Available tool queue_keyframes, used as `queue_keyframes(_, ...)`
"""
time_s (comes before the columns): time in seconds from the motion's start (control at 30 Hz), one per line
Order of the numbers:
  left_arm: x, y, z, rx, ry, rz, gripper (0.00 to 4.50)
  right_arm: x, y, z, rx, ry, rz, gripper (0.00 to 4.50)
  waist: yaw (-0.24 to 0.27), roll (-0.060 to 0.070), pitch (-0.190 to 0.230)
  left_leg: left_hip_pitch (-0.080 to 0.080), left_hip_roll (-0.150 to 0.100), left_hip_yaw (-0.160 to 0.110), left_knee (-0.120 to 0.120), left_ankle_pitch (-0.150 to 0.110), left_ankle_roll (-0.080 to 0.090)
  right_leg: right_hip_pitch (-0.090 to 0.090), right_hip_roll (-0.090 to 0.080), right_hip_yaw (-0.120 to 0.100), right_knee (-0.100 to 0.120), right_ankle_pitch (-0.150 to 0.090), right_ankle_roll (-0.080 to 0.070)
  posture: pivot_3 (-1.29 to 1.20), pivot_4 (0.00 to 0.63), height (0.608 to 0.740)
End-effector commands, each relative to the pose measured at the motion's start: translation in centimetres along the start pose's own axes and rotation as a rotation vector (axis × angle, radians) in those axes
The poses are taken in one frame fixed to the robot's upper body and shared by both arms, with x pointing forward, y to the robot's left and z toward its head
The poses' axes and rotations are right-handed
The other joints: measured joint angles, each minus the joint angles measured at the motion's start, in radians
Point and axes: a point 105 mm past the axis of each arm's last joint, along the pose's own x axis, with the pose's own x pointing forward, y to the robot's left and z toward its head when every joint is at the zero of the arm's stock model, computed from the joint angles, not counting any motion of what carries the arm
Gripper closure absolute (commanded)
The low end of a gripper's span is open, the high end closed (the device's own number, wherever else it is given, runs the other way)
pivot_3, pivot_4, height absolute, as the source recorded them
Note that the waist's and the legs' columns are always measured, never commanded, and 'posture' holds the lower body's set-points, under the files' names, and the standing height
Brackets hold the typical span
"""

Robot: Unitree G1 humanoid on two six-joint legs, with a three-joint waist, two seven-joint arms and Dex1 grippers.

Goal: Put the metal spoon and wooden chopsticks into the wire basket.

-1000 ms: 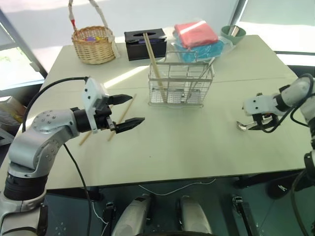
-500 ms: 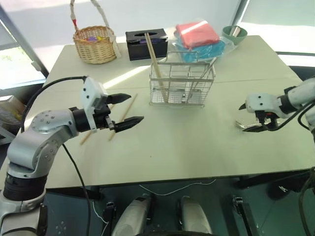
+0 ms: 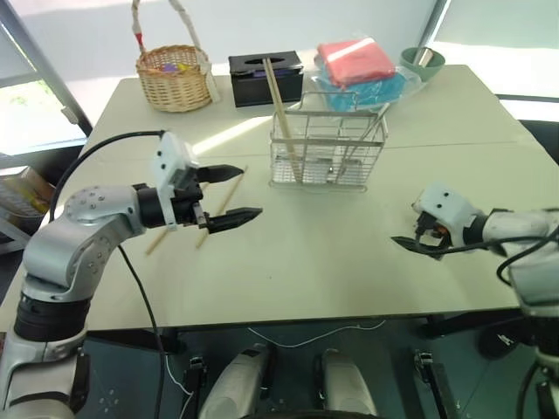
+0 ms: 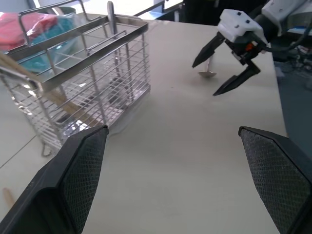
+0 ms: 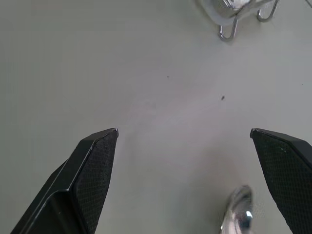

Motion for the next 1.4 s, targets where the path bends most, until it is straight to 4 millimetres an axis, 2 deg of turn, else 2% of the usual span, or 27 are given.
queue_keyframes(0.03,0.2,-0.6,0.7,0.041,-0.002,-0.054,0.00,-1.0,-1.0,1.2,0.002,-0.048,-0.118,0.01,0.000,0.000,0.000,0.000,0.000,0.000,0.000,0.000,0.000,0.000,0.000,0.000,0.000,0.000,0.000,0.00,0.150,0.725)
queue_keyframes(0.23,0.6,-0.9,0.9,0.051,-0.002,-0.089,0.00,-1.7,-2.2,-0.2,-0.037,-0.004,-0.229,0.01,0.002,0.000,0.000,0.000,0.000,0.000,0.000,0.000,0.000,0.000,0.000,0.000,-0.001,0.000,0.000,0.00,0.150,0.725)
queue_keyframes(0.4,0.6,-0.7,1.1,0.052,-0.007,-0.087,0.00,-2.0,-1.5,-1.2,-0.027,0.021,-0.227,0.01,-0.001,0.000,0.000,0.000,0.000,0.000,0.000,0.000,0.000,0.001,0.000,0.000,-0.002,0.001,0.001,0.00,0.150,0.725)
queue_keyframes(0.57,0.8,-1.1,0.9,0.049,-0.001,-0.114,0.00,-2.0,-1.6,-2.4,0.004,0.040,-0.263,0.01,-0.002,0.000,0.000,0.001,0.000,0.000,0.000,0.000,0.000,0.001,0.000,0.000,-0.001,0.000,0.000,0.00,0.150,0.725)
queue_keyframes(0.73,0.9,-1.5,0.9,0.046,0.006,-0.145,0.00,-1.6,-2.4,-3.1,0.014,0.042,-0.316,0.01,0.000,0.000,0.000,0.001,0.000,0.000,0.000,0.000,0.000,0.001,0.000,0.000,-0.001,0.000,0.000,0.00,0.150,0.725)
queue_keyframes(1.0,1.0,-1.3,1.4,0.060,-0.003,-0.142,0.00,-1.7,-3.4,-5.1,0.033,0.078,-0.363,0.01,0.000,0.000,0.000,0.001,0.000,0.000,0.000,0.000,0.000,0.001,0.000,0.000,-0.001,0.000,0.000,0.00,0.150,0.725)
queue_keyframes(1.1,1.0,-1.2,1.5,0.063,-0.006,-0.135,0.00,-1.7,-3.6,-4.8,0.054,0.049,-0.376,0.83,0.000,0.000,0.000,0.001,0.000,0.000,0.000,0.000,0.000,0.001,0.000,0.000,-0.001,0.000,0.000,0.00,0.150,0.725)
queue_keyframes(1.33,1.0,-1.0,1.6,0.068,-0.010,-0.126,0.00,-1.5,-3.4,-4.4,0.059,0.029,-0.359,4.47,0.000,0.000,0.000,0.001,0.000,0.000,0.000,0.000,0.000,0.001,0.000,0.000,-0.001,0.000,0.000,0.00,0.150,0.725)
queue_keyframes(1.4,1.0,-0.9,1.6,0.069,-0.011,-0.124,0.00,-1.4,-3.2,-4.4,0.058,0.026,-0.351,4.47,0.000,0.000,0.000,0.001,0.000,0.000,0.000,0.000,0.000,0.002,0.000,0.000,-0.001,0.000,0.000,0.00,0.150,0.725)
